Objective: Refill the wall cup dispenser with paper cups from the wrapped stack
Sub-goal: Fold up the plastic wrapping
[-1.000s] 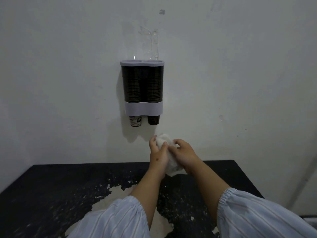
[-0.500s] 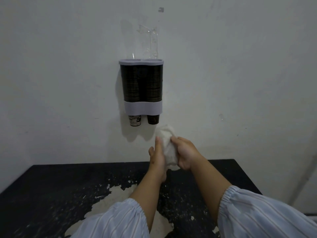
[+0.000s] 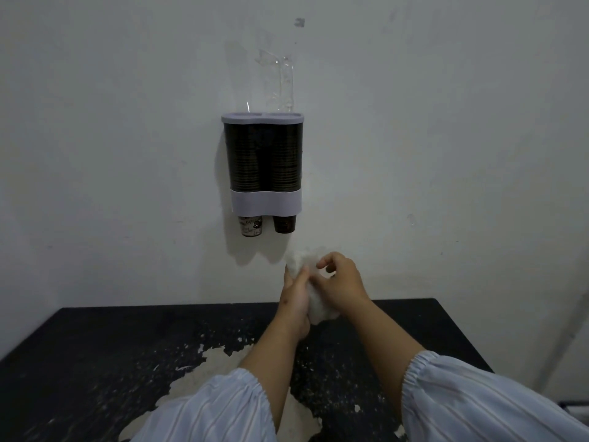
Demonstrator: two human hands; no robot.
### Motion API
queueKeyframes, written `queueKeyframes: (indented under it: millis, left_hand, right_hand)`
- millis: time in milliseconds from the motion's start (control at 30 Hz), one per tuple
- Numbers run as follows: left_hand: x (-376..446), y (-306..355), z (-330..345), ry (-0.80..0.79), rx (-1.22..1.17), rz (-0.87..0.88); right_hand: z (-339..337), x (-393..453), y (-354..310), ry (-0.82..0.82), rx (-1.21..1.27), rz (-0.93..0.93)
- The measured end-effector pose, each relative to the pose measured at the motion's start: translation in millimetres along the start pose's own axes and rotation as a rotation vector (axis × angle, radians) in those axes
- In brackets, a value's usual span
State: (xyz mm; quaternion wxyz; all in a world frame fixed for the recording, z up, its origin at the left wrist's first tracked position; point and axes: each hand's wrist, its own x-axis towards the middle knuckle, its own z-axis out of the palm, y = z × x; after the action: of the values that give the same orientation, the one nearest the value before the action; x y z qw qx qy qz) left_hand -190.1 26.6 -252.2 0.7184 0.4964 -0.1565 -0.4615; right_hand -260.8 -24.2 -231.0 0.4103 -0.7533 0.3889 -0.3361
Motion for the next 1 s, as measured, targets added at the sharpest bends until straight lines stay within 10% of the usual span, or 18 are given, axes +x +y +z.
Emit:
queueKeyframes:
  millis: [633,1000]
  left_hand:
    - [-1.2,2.8,-3.9,-0.104,-0.127,0.032]
    - [-0.8,3.3,1.1,-0.103,-0.083,0.060]
  right_hand:
    - [-6.9,-4.9,-6.7,-0.260,0.258,0.054]
    - [6.1,4.0,-1.1,0.096,-0.130,-0.176]
